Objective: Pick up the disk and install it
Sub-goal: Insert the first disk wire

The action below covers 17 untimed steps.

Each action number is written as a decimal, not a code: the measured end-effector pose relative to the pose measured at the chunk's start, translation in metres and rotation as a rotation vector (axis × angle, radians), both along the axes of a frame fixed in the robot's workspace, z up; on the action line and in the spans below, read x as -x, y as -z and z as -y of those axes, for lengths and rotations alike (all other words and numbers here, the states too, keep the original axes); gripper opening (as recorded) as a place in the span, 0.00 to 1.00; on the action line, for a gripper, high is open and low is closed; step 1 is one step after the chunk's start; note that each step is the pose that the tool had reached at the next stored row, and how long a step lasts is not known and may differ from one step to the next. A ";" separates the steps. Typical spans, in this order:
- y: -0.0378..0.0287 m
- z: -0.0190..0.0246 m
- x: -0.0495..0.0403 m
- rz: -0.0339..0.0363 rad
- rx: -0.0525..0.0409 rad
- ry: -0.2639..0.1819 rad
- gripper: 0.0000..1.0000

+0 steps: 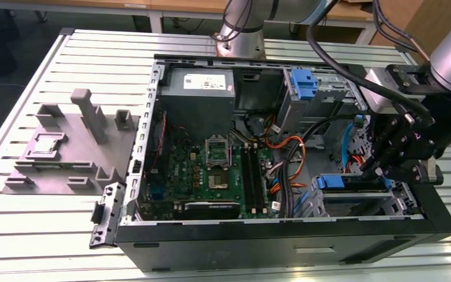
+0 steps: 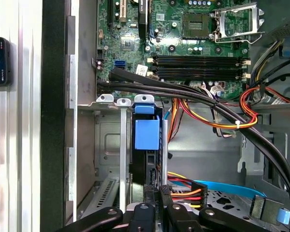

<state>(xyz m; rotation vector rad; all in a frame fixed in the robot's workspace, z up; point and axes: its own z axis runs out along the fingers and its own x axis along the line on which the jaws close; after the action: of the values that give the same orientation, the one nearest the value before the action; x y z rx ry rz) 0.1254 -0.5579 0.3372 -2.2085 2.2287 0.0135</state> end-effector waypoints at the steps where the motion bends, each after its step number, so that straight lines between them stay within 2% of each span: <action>1: 0.0001 0.0003 0.0000 0.0000 -0.0020 0.000 0.16; 4: 0.0003 0.0010 0.0000 0.0000 -0.0075 0.000 0.16; 17: 0.0002 0.0022 0.0000 0.0000 -0.0163 0.003 0.16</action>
<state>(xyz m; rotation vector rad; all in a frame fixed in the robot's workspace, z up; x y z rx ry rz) 0.1254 -0.5602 0.3370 -2.1968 2.2239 0.0315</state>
